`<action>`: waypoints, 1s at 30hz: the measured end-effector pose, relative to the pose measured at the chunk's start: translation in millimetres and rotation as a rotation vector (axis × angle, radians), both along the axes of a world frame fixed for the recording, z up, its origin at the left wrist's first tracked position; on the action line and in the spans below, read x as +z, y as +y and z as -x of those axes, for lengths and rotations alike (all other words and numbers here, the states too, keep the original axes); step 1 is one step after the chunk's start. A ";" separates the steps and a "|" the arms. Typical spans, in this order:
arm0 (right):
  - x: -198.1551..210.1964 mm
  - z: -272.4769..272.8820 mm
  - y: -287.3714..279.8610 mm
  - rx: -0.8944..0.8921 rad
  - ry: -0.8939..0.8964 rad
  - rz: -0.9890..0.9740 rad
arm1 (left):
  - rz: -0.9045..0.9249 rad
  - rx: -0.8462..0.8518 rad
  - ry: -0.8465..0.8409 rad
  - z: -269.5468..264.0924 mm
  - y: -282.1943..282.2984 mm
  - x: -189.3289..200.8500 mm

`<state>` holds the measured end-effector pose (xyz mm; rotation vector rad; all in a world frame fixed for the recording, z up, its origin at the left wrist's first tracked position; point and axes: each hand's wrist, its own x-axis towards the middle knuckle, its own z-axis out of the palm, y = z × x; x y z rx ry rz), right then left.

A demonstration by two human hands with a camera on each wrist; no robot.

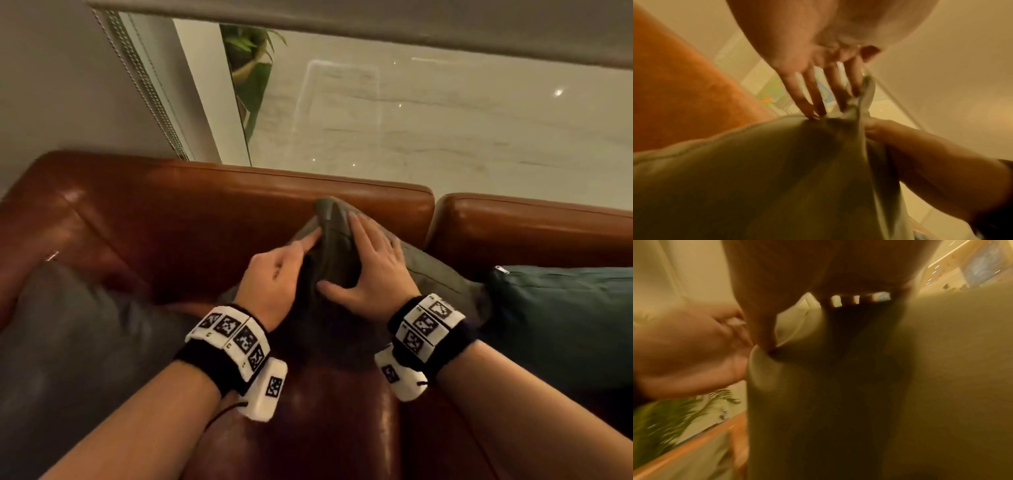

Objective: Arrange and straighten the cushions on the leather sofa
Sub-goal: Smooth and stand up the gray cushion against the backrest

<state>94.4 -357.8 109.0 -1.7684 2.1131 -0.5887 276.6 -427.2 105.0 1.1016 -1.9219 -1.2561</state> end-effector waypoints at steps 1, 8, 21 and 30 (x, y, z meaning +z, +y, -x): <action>4.4 0.0 -3.2 -0.073 -0.007 0.016 | 0.019 -0.090 0.025 2.4 0.6 3.2; 0.6 -1.2 -11.9 -0.195 -0.153 0.246 | -0.244 0.372 -0.479 -85.1 -44.3 -75.5; 45.1 35.1 0.0 -0.720 -0.641 0.332 | -0.307 0.590 -0.358 -74.1 -73.2 22.0; 60.4 -20.7 5.4 -0.294 -0.135 0.048 | 0.142 -0.063 -0.556 4.4 -29.7 51.9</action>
